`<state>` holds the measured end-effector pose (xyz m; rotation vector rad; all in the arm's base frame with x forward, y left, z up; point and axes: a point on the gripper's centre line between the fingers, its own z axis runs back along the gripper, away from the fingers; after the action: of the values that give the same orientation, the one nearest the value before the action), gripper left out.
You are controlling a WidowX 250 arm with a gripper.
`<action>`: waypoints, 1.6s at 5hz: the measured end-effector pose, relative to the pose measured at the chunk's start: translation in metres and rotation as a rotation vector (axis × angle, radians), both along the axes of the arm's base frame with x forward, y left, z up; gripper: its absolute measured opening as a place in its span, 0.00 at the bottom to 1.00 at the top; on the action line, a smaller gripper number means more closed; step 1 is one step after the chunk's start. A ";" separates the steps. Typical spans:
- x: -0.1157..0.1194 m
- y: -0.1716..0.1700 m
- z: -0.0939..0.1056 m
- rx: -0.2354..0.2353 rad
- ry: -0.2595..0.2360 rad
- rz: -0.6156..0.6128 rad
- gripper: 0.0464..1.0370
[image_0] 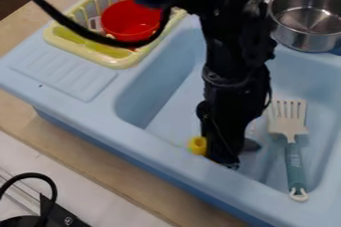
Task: Pick up the yellow knife and put in the silver pot
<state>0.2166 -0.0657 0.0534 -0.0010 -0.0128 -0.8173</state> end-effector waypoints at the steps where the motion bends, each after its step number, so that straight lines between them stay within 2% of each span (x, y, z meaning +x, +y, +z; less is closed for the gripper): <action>1: -0.005 0.018 0.005 0.064 0.015 0.011 0.26; 3: -0.004 0.050 0.024 0.079 -0.027 0.115 0.26; 4: -0.002 0.056 0.042 0.068 -0.072 0.154 0.26; 6: 0.007 0.049 0.073 -0.006 -0.139 0.170 0.26; 8: 0.036 0.030 0.115 -0.087 -0.210 0.189 0.26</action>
<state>0.2521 -0.0353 0.1679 0.0039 -0.2430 -0.6247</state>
